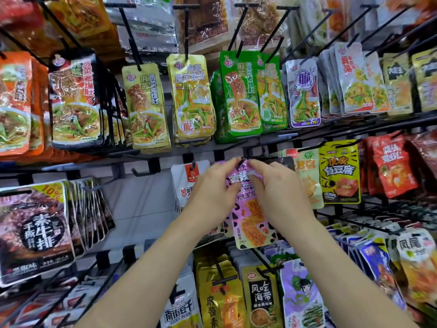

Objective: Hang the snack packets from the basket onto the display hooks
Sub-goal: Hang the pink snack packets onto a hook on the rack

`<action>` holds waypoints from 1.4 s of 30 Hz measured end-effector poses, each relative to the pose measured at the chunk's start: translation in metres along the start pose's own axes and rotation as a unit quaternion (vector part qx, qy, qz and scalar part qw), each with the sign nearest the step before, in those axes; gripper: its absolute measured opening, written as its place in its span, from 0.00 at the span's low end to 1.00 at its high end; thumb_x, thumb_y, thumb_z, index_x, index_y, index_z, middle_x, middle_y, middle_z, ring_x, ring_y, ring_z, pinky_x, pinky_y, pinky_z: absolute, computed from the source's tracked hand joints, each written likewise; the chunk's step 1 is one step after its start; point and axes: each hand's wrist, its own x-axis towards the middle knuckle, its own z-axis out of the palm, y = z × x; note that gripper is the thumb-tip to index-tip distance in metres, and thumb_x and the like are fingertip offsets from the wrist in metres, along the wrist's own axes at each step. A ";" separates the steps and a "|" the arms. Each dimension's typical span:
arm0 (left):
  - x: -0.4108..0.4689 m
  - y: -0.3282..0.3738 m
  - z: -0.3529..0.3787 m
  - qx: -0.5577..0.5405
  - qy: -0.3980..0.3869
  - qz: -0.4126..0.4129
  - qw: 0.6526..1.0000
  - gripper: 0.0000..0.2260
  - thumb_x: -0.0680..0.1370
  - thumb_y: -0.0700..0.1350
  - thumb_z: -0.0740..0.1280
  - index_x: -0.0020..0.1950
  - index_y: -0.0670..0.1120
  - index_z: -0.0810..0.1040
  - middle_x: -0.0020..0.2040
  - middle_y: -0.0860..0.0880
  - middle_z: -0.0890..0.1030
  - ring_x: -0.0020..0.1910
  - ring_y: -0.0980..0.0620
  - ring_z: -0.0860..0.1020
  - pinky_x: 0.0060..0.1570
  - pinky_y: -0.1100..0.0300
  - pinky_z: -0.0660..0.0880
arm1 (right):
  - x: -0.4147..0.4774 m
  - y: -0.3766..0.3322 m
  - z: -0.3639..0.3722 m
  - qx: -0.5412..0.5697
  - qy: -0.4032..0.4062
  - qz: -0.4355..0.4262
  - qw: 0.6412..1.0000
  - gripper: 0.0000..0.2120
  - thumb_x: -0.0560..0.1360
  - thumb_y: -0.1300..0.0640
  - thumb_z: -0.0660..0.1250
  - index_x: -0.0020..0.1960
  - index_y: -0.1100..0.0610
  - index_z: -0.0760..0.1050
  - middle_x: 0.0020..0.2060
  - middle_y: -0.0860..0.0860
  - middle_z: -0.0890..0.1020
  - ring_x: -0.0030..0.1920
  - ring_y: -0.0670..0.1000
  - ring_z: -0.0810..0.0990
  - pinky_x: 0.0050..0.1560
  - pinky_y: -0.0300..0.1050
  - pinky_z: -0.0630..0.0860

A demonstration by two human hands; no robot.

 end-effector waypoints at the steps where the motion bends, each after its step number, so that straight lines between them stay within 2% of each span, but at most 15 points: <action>1: 0.001 -0.003 0.000 0.015 -0.007 0.000 1.000 0.27 0.80 0.42 0.65 0.76 0.55 0.61 0.60 0.46 0.75 0.49 0.50 0.76 0.45 0.68 0.64 | -0.001 0.000 0.004 -0.023 -0.002 -0.005 1.000 0.19 0.81 0.55 0.60 0.72 0.49 0.68 0.48 0.53 0.77 0.46 0.59 0.78 0.40 0.50 0.72; 5: 0.005 -0.013 0.005 0.079 -0.027 -0.008 0.996 0.33 0.78 0.38 0.66 0.78 0.57 0.55 0.65 0.46 0.69 0.59 0.50 0.71 0.49 0.66 0.63 | -0.008 0.000 0.020 -0.063 0.006 -0.028 0.998 0.22 0.75 0.59 0.69 0.68 0.55 0.72 0.50 0.56 0.74 0.48 0.59 0.75 0.38 0.49 0.72; 7: 0.004 -0.019 0.009 0.110 -0.022 -0.009 0.994 0.35 0.78 0.39 0.66 0.78 0.56 0.52 0.65 0.46 0.68 0.59 0.49 0.72 0.48 0.62 0.65 | -0.011 0.001 0.029 -0.084 0.028 -0.048 0.995 0.22 0.68 0.61 0.75 0.62 0.59 0.76 0.49 0.57 0.75 0.48 0.59 0.74 0.38 0.49 0.74; 10: -0.002 -0.027 0.013 0.148 0.006 -0.007 0.989 0.34 0.78 0.41 0.67 0.78 0.53 0.54 0.63 0.47 0.68 0.55 0.47 0.74 0.47 0.58 0.68 | -0.012 0.001 0.040 -0.106 0.001 -0.055 0.993 0.28 0.65 0.57 0.78 0.62 0.62 0.76 0.57 0.60 0.76 0.51 0.60 0.77 0.44 0.49 0.78; 13: -0.010 -0.031 0.011 0.212 0.033 0.016 0.977 0.30 0.77 0.42 0.67 0.77 0.51 0.59 0.61 0.48 0.68 0.55 0.47 0.73 0.45 0.56 0.71 | -0.009 -0.003 0.044 -0.111 -0.062 -0.058 0.990 0.35 0.73 0.51 0.73 0.74 0.61 0.62 0.72 0.62 0.64 0.61 0.60 0.72 0.53 0.49 0.76; 16: -0.023 -0.040 0.005 0.291 0.055 0.033 0.955 0.30 0.76 0.46 0.69 0.75 0.53 0.61 0.61 0.48 0.68 0.59 0.47 0.69 0.40 0.56 0.69 | -0.007 -0.008 0.039 -0.098 -0.096 -0.048 0.989 0.39 0.78 0.42 0.63 0.78 0.58 0.48 0.77 0.59 0.49 0.70 0.59 0.63 0.58 0.47 0.74; 19: -0.032 -0.057 0.000 0.343 0.034 -0.007 0.939 0.33 0.75 0.51 0.69 0.76 0.56 0.56 0.71 0.47 0.60 0.68 0.45 0.61 0.55 0.52 0.71 | -0.004 -0.015 0.042 -0.135 -0.111 -0.041 0.984 0.42 0.77 0.36 0.58 0.78 0.60 0.45 0.77 0.60 0.51 0.71 0.60 0.62 0.58 0.49 0.74; 21: -0.034 -0.068 -0.001 0.340 0.021 -0.031 0.940 0.35 0.74 0.49 0.71 0.75 0.57 0.55 0.74 0.47 0.54 0.70 0.45 0.56 0.58 0.51 0.71 | -0.002 -0.019 0.048 -0.151 -0.113 -0.030 0.982 0.43 0.77 0.35 0.57 0.78 0.61 0.45 0.77 0.60 0.53 0.72 0.60 0.62 0.57 0.49 0.75; 23: -0.033 -0.076 -0.002 0.318 0.031 -0.027 0.947 0.36 0.72 0.41 0.72 0.75 0.55 0.59 0.74 0.46 0.55 0.69 0.44 0.56 0.55 0.50 0.74 | 0.001 -0.022 0.054 -0.153 -0.100 -0.021 0.983 0.42 0.77 0.36 0.58 0.78 0.62 0.47 0.77 0.60 0.54 0.70 0.59 0.64 0.54 0.49 0.76; 27: -0.032 -0.089 -0.002 0.259 0.058 -0.038 0.963 0.37 0.69 0.32 0.68 0.73 0.55 0.62 0.73 0.45 0.55 0.69 0.43 0.56 0.61 0.52 0.69 | 0.004 -0.026 0.067 -0.144 -0.070 0.009 0.987 0.36 0.80 0.47 0.59 0.78 0.64 0.47 0.76 0.61 0.54 0.67 0.58 0.68 0.46 0.49 0.77; 30: -0.031 -0.093 -0.002 0.168 0.068 -0.073 0.981 0.32 0.71 0.36 0.69 0.72 0.55 0.63 0.73 0.47 0.54 0.71 0.42 0.59 0.66 0.52 0.64 | 0.004 -0.027 0.072 -0.125 -0.064 0.025 0.990 0.37 0.79 0.50 0.63 0.77 0.64 0.47 0.76 0.62 0.53 0.65 0.58 0.72 0.45 0.48 0.78; 33: -0.031 -0.091 -0.002 0.105 0.084 -0.101 0.986 0.29 0.73 0.40 0.71 0.70 0.54 0.64 0.74 0.47 0.55 0.70 0.42 0.64 0.64 0.52 0.66 | 0.004 -0.028 0.071 -0.085 -0.066 0.053 0.993 0.44 0.75 0.42 0.67 0.77 0.62 0.47 0.76 0.60 0.52 0.66 0.58 0.72 0.47 0.50 0.78; 38: -0.032 -0.077 -0.004 0.119 0.078 -0.111 0.984 0.31 0.74 0.44 0.71 0.73 0.55 0.61 0.76 0.47 0.54 0.70 0.43 0.64 0.63 0.53 0.67 | 0.003 -0.032 0.071 -0.047 -0.039 0.074 0.995 0.41 0.76 0.43 0.66 0.77 0.60 0.48 0.75 0.59 0.54 0.56 0.58 0.79 0.43 0.48 0.76; 40: -0.033 -0.073 -0.007 0.172 0.081 -0.113 0.975 0.31 0.74 0.47 0.71 0.73 0.54 0.61 0.76 0.46 0.54 0.71 0.42 0.62 0.63 0.50 0.67 | -0.001 -0.034 0.067 -0.032 -0.042 0.079 0.995 0.40 0.77 0.41 0.64 0.77 0.58 0.49 0.75 0.59 0.54 0.55 0.59 0.80 0.44 0.47 0.75; 42: -0.038 -0.070 -0.007 0.245 0.112 -0.060 0.961 0.28 0.74 0.47 0.71 0.72 0.51 0.64 0.74 0.44 0.59 0.69 0.41 0.63 0.61 0.46 0.70 | -0.007 -0.033 0.061 -0.010 -0.039 0.062 0.997 0.36 0.78 0.40 0.61 0.77 0.58 0.52 0.76 0.58 0.56 0.56 0.60 0.79 0.45 0.48 0.76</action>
